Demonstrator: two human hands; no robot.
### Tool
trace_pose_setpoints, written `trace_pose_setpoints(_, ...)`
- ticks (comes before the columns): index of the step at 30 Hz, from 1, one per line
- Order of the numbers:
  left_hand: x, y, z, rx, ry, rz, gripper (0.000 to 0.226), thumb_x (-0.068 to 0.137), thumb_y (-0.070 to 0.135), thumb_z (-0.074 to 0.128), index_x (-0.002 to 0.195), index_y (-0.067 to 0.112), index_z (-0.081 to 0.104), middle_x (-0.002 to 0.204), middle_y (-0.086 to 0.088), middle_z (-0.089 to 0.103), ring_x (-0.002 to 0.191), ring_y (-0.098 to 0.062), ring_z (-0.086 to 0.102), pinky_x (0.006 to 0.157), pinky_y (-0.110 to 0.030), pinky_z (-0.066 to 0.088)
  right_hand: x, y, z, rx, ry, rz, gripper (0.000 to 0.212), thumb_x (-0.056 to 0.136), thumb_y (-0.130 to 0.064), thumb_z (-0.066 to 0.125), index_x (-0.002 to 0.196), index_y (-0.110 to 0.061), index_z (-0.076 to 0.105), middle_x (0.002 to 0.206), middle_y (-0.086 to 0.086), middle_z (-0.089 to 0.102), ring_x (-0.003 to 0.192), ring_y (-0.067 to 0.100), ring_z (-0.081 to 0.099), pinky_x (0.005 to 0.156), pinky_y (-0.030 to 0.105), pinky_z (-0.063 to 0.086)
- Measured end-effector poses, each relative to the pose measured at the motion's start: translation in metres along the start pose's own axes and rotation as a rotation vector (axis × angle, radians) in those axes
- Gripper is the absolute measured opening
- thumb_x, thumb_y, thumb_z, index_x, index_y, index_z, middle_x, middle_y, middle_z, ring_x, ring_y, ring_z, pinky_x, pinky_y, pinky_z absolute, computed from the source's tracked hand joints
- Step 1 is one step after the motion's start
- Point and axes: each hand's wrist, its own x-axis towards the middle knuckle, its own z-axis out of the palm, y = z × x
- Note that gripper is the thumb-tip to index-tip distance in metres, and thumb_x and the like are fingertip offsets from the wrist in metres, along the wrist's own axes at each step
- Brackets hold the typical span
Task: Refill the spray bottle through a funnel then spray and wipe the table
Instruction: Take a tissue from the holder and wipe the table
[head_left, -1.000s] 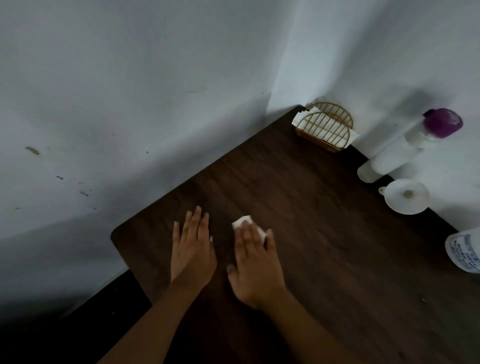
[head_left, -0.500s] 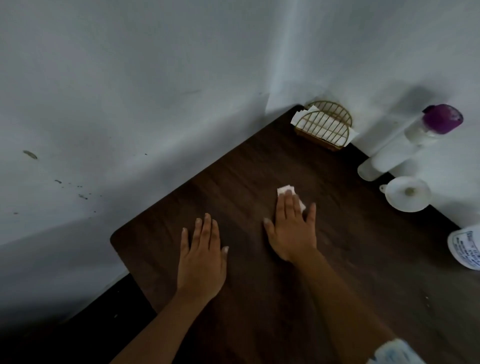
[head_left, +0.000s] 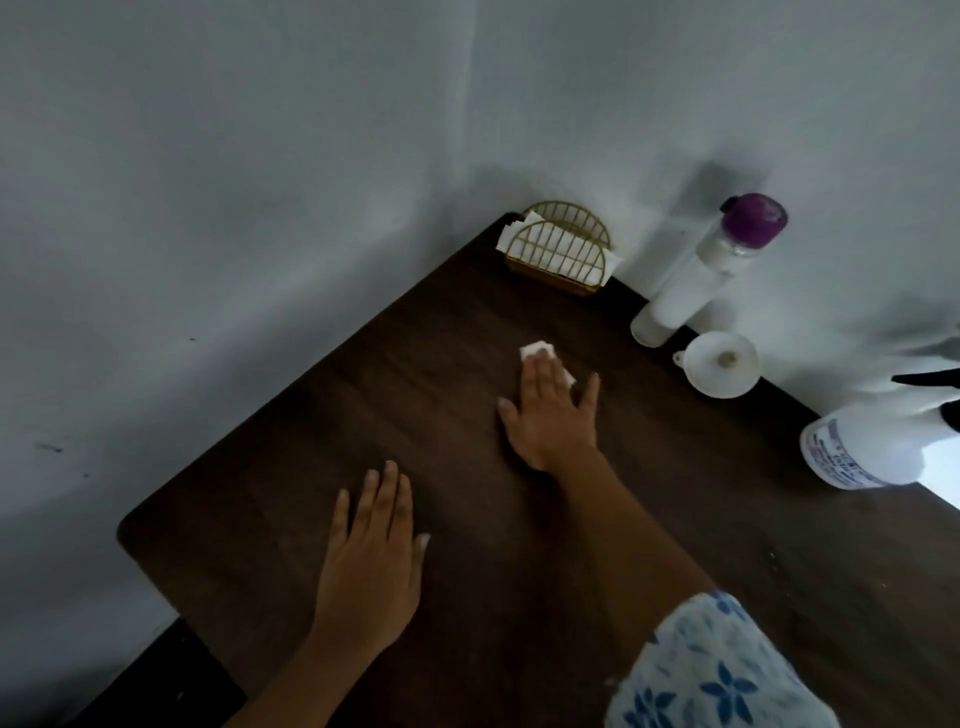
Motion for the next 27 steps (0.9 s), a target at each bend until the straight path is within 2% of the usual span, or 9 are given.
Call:
trace_pose_setpoints(3,-0.006,0.017,0.003,0.006,-0.008,0.111,0.063,0.096,0.042,0.01,0.135,0.001,0.037,0.144,-0.016,0.038,0.133,-0.031,0.037,0.111,-0.044,0.007,-0.043,0.037,0.01,0.031,-0.011,0.127,0.078,0.088,-0.064,0.005,0.147,-0.017,-0.014,0.156,0.005,-0.018,0.144,0.018,-0.015,0.11,0.057,-0.017)
trace_pose_setpoints(5,-0.007,0.028,0.004,0.001,-0.007,0.156,0.06,0.091,0.041,0.024,0.134,0.001,0.039,0.144,-0.015,0.039,0.133,-0.03,0.037,0.111,-0.045,0.01,-0.084,0.034,0.021,0.045,0.01,0.141,0.081,0.084,-0.065,0.0,0.146,-0.015,-0.016,0.156,0.007,-0.018,0.143,0.018,-0.016,0.11,0.054,-0.018)
trace_pose_setpoints(9,-0.003,0.038,0.004,-0.011,0.006,0.167,0.059,0.088,0.037,0.03,0.134,0.001,0.039,0.144,-0.016,0.039,0.133,-0.03,0.037,0.111,-0.044,0.012,-0.133,-0.016,0.032,0.101,0.027,-0.025,0.079,0.087,-0.06,0.007,0.147,-0.011,-0.006,0.156,0.009,-0.011,0.143,0.021,-0.016,0.107,0.05,-0.023)
trace_pose_setpoints(13,-0.002,0.041,0.005,0.018,0.014,0.156,0.059,0.087,0.038,0.029,0.132,0.001,0.042,0.142,-0.017,0.042,0.132,-0.029,0.037,0.11,-0.045,0.018,-0.09,-0.018,0.021,0.034,0.031,-0.192,0.069,0.092,-0.055,0.01,0.148,-0.017,-0.005,0.158,0.004,-0.008,0.144,0.016,-0.013,0.107,0.054,-0.021)
trace_pose_setpoints(15,-0.003,0.042,0.005,0.039,0.022,0.136,0.061,0.089,0.039,0.027,0.133,0.0,0.04,0.142,-0.017,0.04,0.133,-0.03,0.037,0.109,-0.046,0.019,-0.059,0.004,0.012,0.025,0.02,-0.145,0.066,0.095,-0.052,0.015,0.148,-0.019,-0.005,0.158,0.001,-0.009,0.144,0.013,-0.012,0.107,0.057,-0.018)
trace_pose_setpoints(18,-0.007,0.045,0.005,0.054,0.016,0.102,0.061,0.091,0.04,0.023,0.134,0.0,0.038,0.143,-0.017,0.039,0.134,-0.03,0.036,0.109,-0.046,0.017,-0.046,0.047,0.004,0.071,-0.033,0.026,0.066,0.095,-0.052,0.015,0.148,-0.018,-0.007,0.158,0.001,-0.012,0.144,0.013,-0.012,0.107,0.058,-0.017)
trace_pose_setpoints(23,-0.019,0.047,0.007,0.052,0.017,0.079,0.069,0.095,0.043,0.0,0.135,0.0,0.037,0.144,-0.017,0.037,0.134,-0.03,0.034,0.11,-0.045,0.015,-0.117,0.07,0.023,0.131,-0.001,0.173,0.072,0.093,-0.055,0.013,0.148,-0.014,-0.009,0.157,0.007,-0.011,0.144,0.017,-0.011,0.111,0.052,-0.014)
trace_pose_setpoints(25,-0.025,0.048,0.008,0.043,0.024,0.056,0.069,0.095,0.043,0.0,0.135,0.0,0.036,0.144,-0.017,0.038,0.134,-0.03,0.035,0.11,-0.044,0.014,-0.155,0.045,0.034,0.149,0.065,0.117,0.077,0.088,-0.057,0.011,0.149,-0.012,-0.005,0.157,0.009,-0.007,0.145,0.02,-0.008,0.113,0.046,-0.012)
trace_pose_setpoints(27,-0.032,0.049,0.01,0.035,0.032,0.045,0.063,0.096,0.04,0.009,0.135,0.0,0.037,0.143,-0.018,0.038,0.134,-0.03,0.035,0.109,-0.044,0.015,-0.178,0.011,0.04,0.183,0.065,-0.047,0.079,0.086,-0.056,0.018,0.149,-0.013,-0.003,0.157,0.009,-0.007,0.145,0.021,-0.01,0.112,0.042,-0.013)
